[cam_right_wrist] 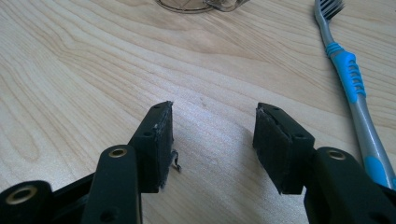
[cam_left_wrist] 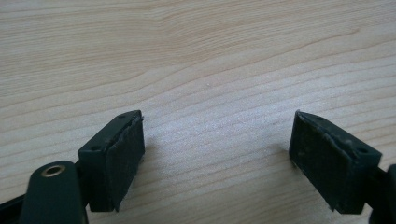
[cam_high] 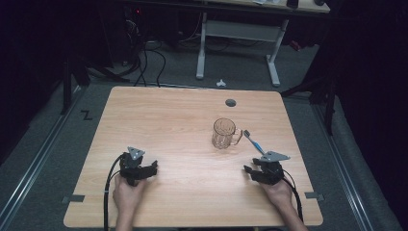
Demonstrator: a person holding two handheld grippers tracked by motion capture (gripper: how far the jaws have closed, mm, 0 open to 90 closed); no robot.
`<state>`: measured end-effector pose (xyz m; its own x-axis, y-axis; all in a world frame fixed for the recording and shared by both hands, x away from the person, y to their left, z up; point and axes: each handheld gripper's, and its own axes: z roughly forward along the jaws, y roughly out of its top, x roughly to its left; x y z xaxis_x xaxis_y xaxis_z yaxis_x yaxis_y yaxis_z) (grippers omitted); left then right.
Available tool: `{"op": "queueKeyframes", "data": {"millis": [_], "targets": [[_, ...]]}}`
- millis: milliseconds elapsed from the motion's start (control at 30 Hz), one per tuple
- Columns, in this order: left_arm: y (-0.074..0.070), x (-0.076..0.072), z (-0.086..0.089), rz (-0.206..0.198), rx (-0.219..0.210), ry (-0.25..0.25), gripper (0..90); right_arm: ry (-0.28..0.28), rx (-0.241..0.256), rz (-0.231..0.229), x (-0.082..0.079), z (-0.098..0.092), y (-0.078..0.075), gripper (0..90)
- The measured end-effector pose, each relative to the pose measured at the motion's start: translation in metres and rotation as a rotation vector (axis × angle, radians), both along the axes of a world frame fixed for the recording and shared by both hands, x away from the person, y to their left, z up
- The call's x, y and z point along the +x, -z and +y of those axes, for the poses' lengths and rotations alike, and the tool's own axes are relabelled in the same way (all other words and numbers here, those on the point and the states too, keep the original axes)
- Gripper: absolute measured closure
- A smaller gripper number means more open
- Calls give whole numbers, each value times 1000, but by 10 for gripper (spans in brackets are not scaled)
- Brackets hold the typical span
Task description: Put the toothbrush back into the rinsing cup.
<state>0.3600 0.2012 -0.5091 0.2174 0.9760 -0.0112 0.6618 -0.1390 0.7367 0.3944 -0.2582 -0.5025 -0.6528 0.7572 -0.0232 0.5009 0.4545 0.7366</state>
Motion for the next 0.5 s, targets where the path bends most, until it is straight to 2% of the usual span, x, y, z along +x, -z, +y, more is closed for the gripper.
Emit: {"op": "queueKeyframes", "data": {"millis": [500], "targets": [[0, 0, 0, 0, 0, 0, 187, 0, 6, 3, 0, 0, 0, 505]]}}
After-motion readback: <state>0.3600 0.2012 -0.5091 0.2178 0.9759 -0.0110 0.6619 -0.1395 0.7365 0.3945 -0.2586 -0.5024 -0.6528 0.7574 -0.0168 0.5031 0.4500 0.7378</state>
